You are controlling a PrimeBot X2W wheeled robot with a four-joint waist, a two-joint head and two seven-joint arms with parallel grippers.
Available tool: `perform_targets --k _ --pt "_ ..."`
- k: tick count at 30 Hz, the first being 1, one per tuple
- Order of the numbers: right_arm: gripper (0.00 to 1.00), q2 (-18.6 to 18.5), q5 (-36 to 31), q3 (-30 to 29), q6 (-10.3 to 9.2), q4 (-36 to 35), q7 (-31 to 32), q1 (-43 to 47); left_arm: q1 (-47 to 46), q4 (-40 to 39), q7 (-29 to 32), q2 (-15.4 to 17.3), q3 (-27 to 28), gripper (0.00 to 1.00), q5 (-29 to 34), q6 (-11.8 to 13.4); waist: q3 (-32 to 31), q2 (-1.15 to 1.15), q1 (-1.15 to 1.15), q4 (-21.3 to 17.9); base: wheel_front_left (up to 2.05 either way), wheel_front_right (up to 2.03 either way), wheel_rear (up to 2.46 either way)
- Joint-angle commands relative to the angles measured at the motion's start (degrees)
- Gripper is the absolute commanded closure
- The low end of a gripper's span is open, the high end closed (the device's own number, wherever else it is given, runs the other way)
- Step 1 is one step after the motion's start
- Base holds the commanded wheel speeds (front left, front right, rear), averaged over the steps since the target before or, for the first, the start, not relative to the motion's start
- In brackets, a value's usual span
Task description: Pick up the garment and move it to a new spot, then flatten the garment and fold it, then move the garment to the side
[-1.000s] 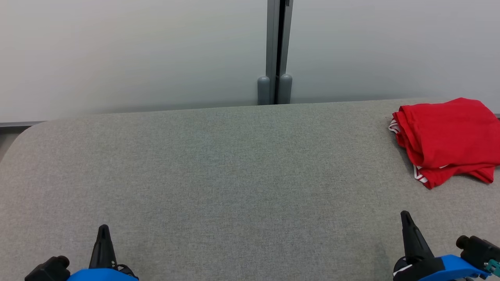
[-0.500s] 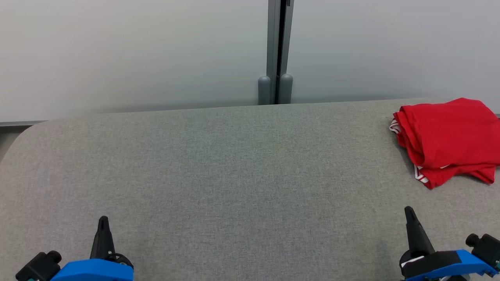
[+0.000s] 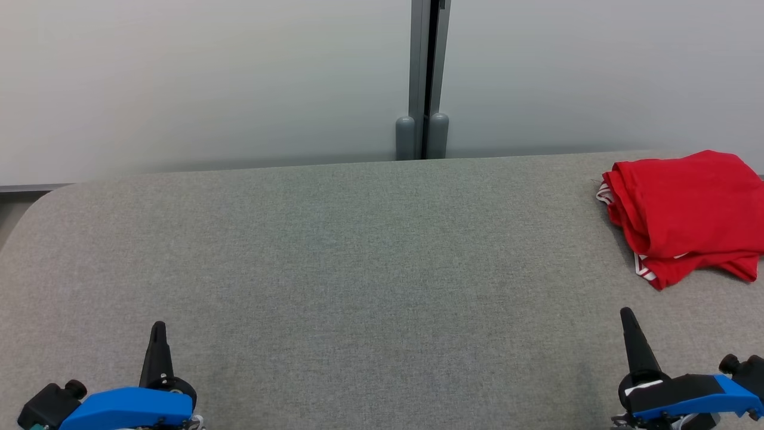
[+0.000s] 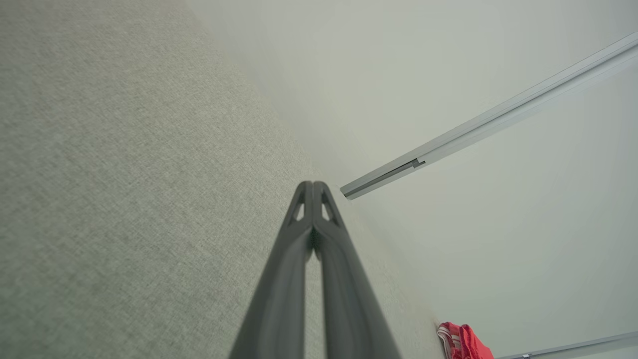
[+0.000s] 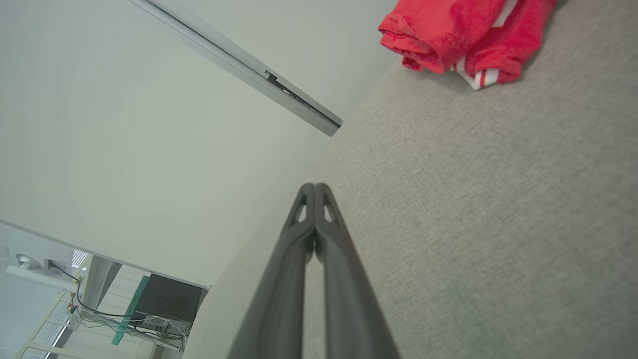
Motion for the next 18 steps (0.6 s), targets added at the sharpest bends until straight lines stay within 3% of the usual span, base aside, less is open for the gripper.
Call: perform_targets --k 1,18 --pt "1.00 -0.3 2.0 -0.3 0.02 -0.8 0.5 -1.6 -1.6 -0.8 0.5 0.1 0.3 1.00 -1.9 -0.3 0.0 -0.01 0.00 0.0 0.00 0.00 0.00" --pt "1.00 -0.4 12.5 -1.0 0.02 -1.2 3.2 -2.5 -2.8 -1.5 3.2 0.1 0.4 1.00 -12.7 -0.7 0.0 -0.01 0.00 0.2 0.00 0.00 0.00"
